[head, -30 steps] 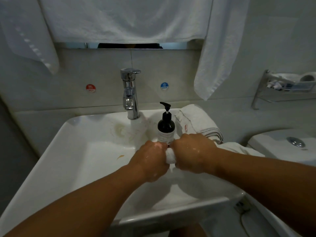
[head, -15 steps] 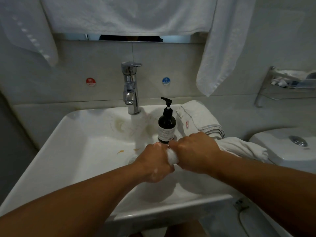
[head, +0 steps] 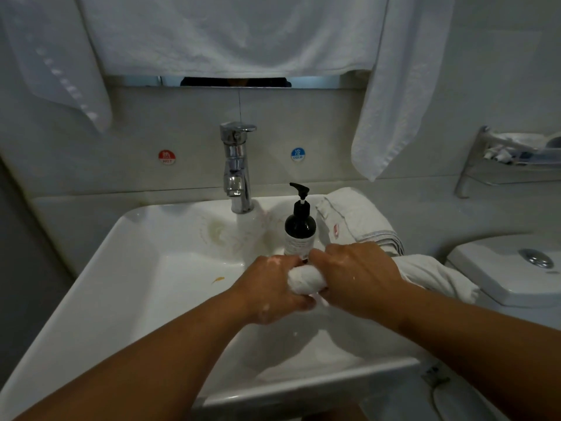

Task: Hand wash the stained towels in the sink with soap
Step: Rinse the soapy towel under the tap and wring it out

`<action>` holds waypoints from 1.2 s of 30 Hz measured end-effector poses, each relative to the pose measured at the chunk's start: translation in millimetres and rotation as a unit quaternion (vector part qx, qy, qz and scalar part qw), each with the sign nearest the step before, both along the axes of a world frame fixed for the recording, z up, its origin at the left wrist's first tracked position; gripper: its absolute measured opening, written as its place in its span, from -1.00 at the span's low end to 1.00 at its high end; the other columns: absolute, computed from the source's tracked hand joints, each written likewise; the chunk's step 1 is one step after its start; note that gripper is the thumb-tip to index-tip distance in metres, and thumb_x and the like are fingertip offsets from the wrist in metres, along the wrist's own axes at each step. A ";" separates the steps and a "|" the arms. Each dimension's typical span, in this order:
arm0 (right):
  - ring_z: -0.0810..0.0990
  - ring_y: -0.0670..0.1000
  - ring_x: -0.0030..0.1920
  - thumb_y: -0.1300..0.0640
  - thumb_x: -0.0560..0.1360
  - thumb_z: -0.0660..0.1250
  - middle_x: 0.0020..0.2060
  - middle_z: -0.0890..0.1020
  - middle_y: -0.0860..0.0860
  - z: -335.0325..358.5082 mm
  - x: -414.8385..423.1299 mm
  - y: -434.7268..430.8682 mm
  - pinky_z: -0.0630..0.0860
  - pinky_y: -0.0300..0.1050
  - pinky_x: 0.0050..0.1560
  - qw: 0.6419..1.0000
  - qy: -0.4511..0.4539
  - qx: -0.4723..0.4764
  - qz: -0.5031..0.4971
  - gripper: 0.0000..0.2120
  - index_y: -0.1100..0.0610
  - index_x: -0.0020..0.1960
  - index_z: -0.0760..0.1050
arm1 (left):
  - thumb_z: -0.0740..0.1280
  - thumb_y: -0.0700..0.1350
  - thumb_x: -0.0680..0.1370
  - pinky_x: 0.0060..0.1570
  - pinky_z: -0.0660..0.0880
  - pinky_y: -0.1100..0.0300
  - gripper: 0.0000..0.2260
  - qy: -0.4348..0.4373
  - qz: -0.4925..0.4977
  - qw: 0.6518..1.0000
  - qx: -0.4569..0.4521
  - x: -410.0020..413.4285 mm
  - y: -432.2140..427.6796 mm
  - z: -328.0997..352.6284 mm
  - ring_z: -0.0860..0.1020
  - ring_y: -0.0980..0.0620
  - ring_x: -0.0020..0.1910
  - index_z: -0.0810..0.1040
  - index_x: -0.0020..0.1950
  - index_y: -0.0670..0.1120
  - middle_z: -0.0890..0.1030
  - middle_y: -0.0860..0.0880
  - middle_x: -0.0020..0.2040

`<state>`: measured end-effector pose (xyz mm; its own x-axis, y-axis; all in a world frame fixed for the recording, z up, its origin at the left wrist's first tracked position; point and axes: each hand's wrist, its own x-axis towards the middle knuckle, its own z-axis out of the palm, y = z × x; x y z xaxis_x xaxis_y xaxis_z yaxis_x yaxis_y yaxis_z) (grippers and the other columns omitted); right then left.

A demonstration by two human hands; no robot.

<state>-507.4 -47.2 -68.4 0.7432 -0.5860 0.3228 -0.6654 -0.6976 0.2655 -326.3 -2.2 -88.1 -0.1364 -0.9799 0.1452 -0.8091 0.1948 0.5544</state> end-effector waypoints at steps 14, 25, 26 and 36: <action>0.62 0.04 -0.14 -0.14 0.34 0.58 -0.13 0.62 -0.03 38.7 34.2 -3.4 0.49 -0.16 -0.15 0.945 0.110 0.297 -0.087 -0.58 0.02 0.11 0.62 | 0.47 0.02 0.50 -0.05 0.63 0.09 -0.72 -0.132 0.052 0.982 -0.123 -10.3 -3.6 -7.4 0.65 0.00 -0.13 0.59 0.19 0.06 0.69 0.01 -0.02; 0.46 0.05 -0.30 -0.02 0.53 0.33 -0.11 0.66 0.01 23.0 20.6 13.4 0.39 -0.10 -0.21 0.992 0.095 0.078 -0.041 -0.83 0.00 0.09 0.53 | 0.42 -0.10 0.49 -0.19 0.54 0.26 -0.84 -0.051 0.028 0.998 0.034 -18.1 -1.6 -7.8 0.60 0.05 -0.17 0.57 0.06 0.00 0.63 0.00 -0.09; 0.45 0.05 -0.30 -0.02 0.53 0.33 -0.10 0.67 0.02 22.4 19.3 13.6 0.38 -0.10 -0.21 0.993 0.090 0.069 -0.032 -0.82 0.01 0.09 0.53 | 0.43 -0.11 0.48 -0.23 0.52 0.29 -0.84 -0.039 0.032 0.998 0.040 -19.1 -0.6 -6.7 0.60 0.07 -0.19 0.55 0.03 0.01 0.62 0.01 -0.10; 0.58 0.07 -0.26 -0.04 0.49 0.29 -0.12 0.67 0.00 15.2 12.4 9.5 0.36 -0.10 -0.22 0.995 0.086 0.044 -0.001 -0.77 -0.02 0.11 0.53 | 0.48 -0.20 0.43 -0.35 0.42 0.36 -0.82 0.048 0.041 0.994 0.087 -27.0 6.7 0.6 0.59 0.09 -0.22 0.55 -0.09 0.02 0.58 0.10 -0.22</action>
<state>-495.0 -37.7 -53.2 0.7822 -0.6073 0.1389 -0.6165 -0.7222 0.3137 -353.3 4.5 -87.5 -0.0481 -0.9987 -0.0187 -0.7596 0.0244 0.6500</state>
